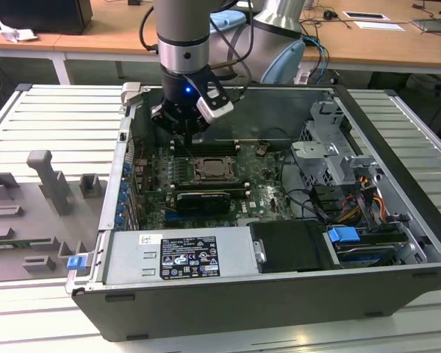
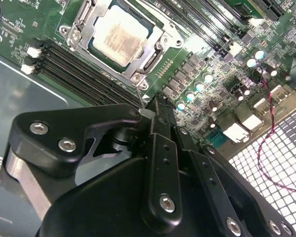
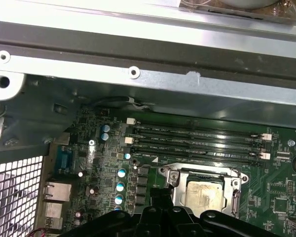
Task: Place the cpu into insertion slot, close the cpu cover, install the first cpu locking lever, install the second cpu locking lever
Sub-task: 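Install the first cpu locking lever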
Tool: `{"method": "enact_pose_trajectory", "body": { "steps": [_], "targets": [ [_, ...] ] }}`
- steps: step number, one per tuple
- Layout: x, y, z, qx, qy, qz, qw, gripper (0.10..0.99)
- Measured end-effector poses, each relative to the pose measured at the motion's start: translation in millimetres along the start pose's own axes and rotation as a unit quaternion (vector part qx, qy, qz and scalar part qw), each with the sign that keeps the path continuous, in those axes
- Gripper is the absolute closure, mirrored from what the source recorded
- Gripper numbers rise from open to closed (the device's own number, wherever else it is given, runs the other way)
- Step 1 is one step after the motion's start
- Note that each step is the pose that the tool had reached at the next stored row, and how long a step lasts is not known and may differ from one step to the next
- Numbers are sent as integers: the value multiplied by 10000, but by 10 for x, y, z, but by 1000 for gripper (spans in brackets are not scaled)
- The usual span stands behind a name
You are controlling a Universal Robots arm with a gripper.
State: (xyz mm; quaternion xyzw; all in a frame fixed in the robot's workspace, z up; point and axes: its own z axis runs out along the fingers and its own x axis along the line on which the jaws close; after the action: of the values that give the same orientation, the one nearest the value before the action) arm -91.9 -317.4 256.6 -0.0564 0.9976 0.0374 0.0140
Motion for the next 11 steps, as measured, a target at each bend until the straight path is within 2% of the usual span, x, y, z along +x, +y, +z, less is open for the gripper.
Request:
{"method": "enact_pose_trajectory", "body": {
  "steps": [5, 11],
  "targets": [
    [14, 1, -1, 0, 0, 0, 10000, 980],
    [127, 15, -9, -7, -1, 0, 10000, 980]
  ]
}}
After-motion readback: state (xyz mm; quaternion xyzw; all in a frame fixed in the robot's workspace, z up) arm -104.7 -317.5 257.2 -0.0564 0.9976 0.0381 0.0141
